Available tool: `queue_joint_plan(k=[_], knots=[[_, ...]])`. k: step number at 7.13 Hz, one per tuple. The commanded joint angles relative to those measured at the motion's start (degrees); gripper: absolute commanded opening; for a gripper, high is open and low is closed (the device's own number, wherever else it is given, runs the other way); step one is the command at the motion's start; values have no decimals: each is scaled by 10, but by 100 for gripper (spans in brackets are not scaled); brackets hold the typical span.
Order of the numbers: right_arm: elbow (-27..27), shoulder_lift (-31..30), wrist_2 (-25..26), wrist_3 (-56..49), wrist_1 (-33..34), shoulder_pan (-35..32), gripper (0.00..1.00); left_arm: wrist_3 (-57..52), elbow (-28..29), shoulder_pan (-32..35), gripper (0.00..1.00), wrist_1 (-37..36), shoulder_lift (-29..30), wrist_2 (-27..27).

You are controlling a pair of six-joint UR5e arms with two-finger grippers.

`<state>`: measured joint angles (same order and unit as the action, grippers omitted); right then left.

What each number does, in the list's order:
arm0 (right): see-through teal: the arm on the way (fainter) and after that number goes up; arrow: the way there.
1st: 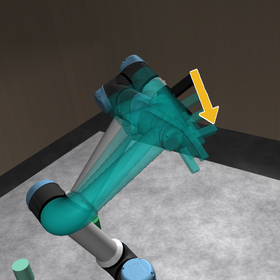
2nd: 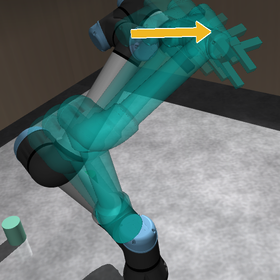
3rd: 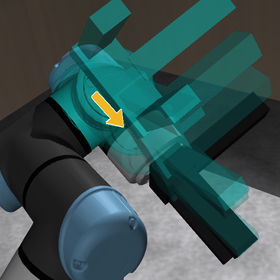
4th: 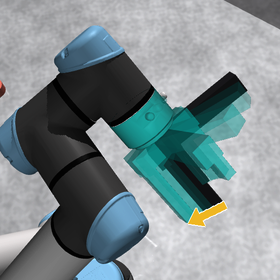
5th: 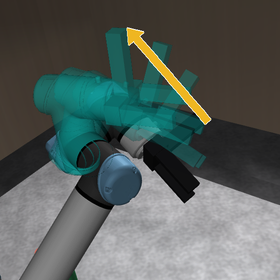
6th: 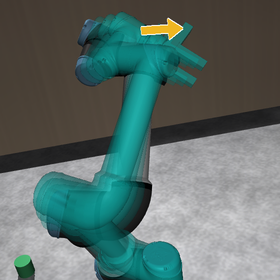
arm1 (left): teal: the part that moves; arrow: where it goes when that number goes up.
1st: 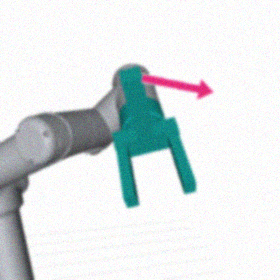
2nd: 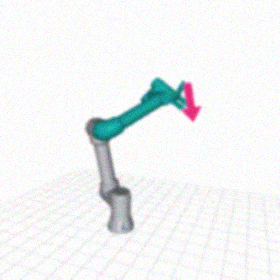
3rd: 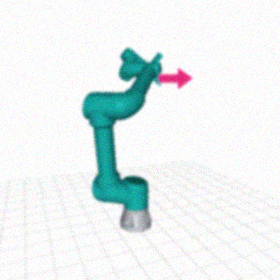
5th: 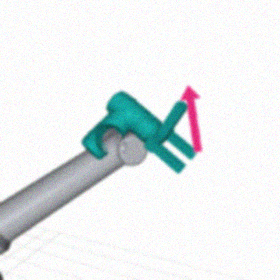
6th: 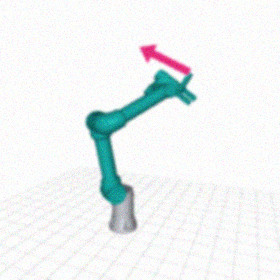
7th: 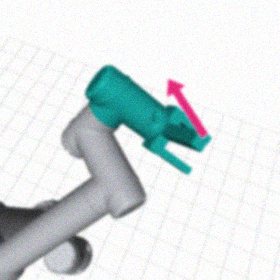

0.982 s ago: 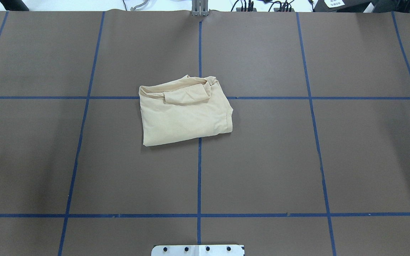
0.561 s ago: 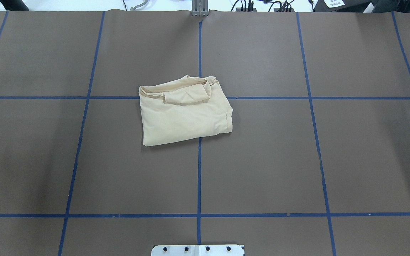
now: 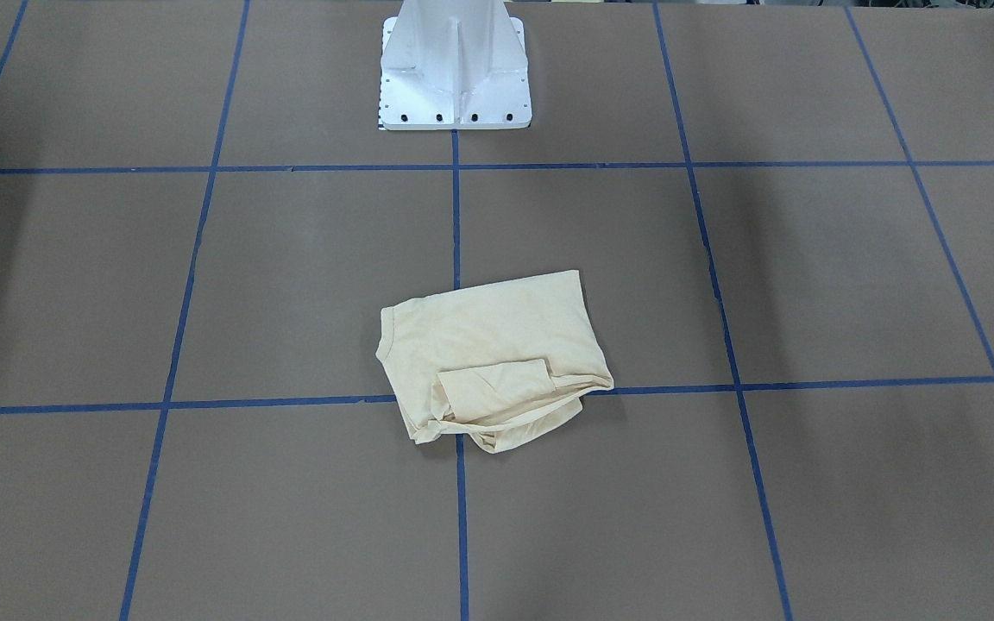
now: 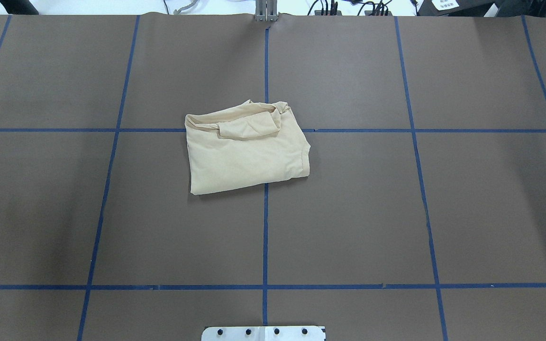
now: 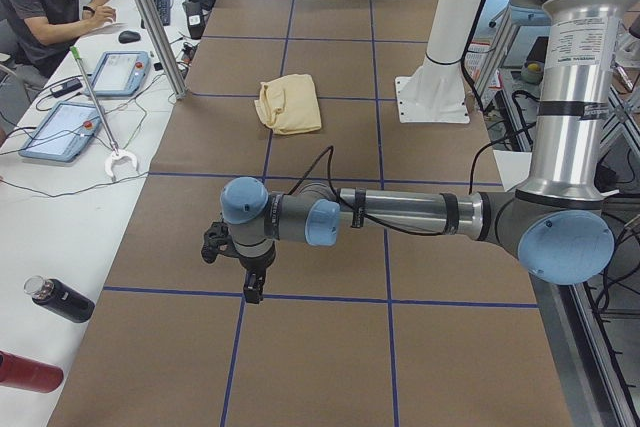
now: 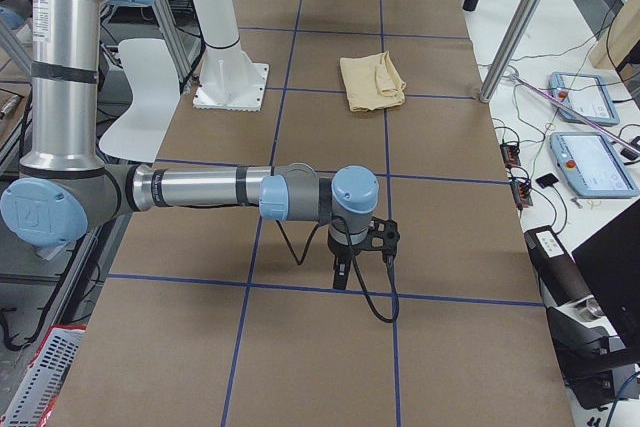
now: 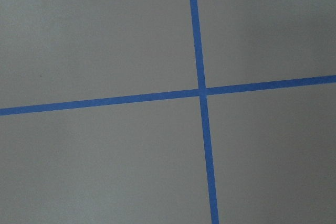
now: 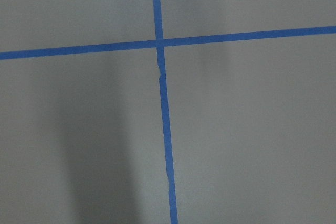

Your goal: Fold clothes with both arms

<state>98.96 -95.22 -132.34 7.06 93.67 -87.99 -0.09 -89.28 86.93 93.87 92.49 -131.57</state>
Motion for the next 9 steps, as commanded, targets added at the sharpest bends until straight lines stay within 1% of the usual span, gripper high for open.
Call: queue_joint_plan(k=[1,3,6,8,9], knots=[[-18,14,-5,3,0,0,100,-3,-3,0,100,1,-1,0],[-18,16,-19,2,-1,0,100,-5,-5,0,100,1,1,0],[-18,16,-26,2,-1,0,100,-5,-5,1,100,-4,-1,-1],[-19,16,-34,3,-9,0,100,-54,-5,5,100,-5,-20,-1],[-19,15,-37,3,-12,0,100,-54,-4,5,100,-5,-21,-5]])
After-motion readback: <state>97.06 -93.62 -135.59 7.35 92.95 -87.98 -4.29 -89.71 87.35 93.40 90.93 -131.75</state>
